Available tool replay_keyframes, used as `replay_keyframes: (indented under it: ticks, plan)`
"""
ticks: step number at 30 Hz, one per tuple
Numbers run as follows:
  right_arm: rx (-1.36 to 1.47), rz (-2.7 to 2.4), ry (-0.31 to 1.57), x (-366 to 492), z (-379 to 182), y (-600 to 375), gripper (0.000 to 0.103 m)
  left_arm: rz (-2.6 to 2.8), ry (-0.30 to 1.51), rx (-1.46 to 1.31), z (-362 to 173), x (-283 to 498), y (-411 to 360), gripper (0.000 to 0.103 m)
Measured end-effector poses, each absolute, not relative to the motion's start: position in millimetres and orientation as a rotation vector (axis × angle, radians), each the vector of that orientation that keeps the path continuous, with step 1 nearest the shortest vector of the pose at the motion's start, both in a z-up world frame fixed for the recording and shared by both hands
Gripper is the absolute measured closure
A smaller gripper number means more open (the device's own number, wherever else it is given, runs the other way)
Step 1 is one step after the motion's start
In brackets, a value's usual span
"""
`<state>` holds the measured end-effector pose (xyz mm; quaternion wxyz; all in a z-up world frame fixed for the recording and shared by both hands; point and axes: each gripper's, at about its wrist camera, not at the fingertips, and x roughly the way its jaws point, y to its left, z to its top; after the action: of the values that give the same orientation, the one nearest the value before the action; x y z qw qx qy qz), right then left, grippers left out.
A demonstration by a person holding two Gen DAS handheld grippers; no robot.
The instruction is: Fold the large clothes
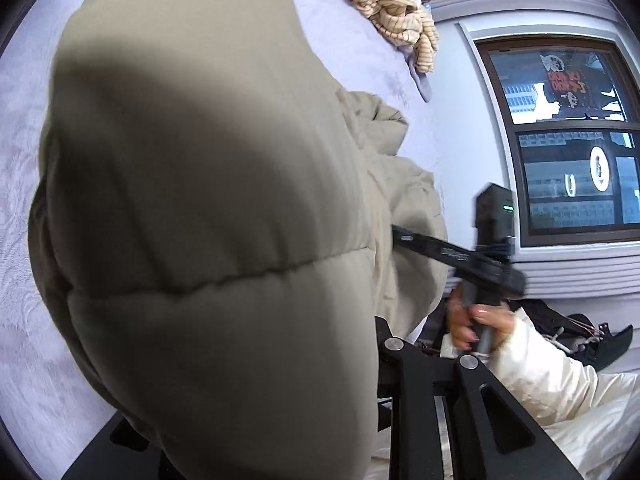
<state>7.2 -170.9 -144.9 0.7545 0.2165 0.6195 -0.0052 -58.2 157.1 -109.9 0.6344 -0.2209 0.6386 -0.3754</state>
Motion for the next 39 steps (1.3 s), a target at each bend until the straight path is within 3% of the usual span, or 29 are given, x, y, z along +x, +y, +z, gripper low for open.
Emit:
replay_keyframes:
  ticks: [6, 12, 19, 23, 25, 27, 32, 34, 35, 36, 38, 39]
  plan:
    - [0.512, 0.061, 1.38, 30.1, -183.4, -178.9, 0.094, -0.744, 1.443, -0.458, -50.7, -73.5, 89.0, 0.076]
    - [0.653, 0.122, 1.386, 30.4, -199.6, -202.4, 0.097, -0.644, 1.46, -0.375, -24.8, -77.9, 9.7, 0.076]
    - [0.824, 0.147, 1.257, 2.6, -167.7, -256.5, 0.096, -0.64, 1.476, -0.226, -6.5, -81.7, -49.9, 0.075]
    - [0.964, 0.106, 1.157, -30.9, -153.6, -300.9, 0.095, -0.659, 1.511, -0.169, -9.0, -86.6, -82.3, 0.061]
    - [0.984, 0.104, 1.137, -50.7, -149.5, -317.0, 0.094, -0.682, 1.525, -0.16, -13.3, -86.5, -99.6, 0.041]
    - [0.995, 0.099, 1.131, -72.5, -148.3, -333.2, 0.094, -0.72, 1.543, -0.146, -20.7, -83.9, -122.8, 0.03]
    - [1.06, 0.069, 1.099, -119.7, -145.8, -356.8, 0.093, -0.879, 1.608, -0.169, -59.9, -75.0, -164.1, 0.027]
    - [1.064, 0.042, 1.097, -137.4, -143.4, -362.5, 0.093, -0.942, 1.616, -0.204, -75.4, -72.3, -173.9, 0.017]
    - [1.058, 0.031, 1.097, -144.8, -140.5, -362.8, 0.093, -0.956, 1.612, -0.21, -79.8, -71.3, -177.5, 0.017]
    - [1.048, 0.022, 1.095, -152.2, -135.8, -362.7, 0.092, -0.96, 1.608, -0.205, -83.5, -71.4, -180.5, 0.017]
    - [1.009, 0.0, 1.089, -169.5, -122.5, -363.3, 0.065, -0.966, 1.599, -0.197, -90.5, -69.8, -183.7, 0.017]
    - [0.986, -0.008, 1.083, -176.5, -115.5, -362.1, 0.035, -0.965, 1.597, -0.192, -97.9, -71.3, -172.0, 0.017]
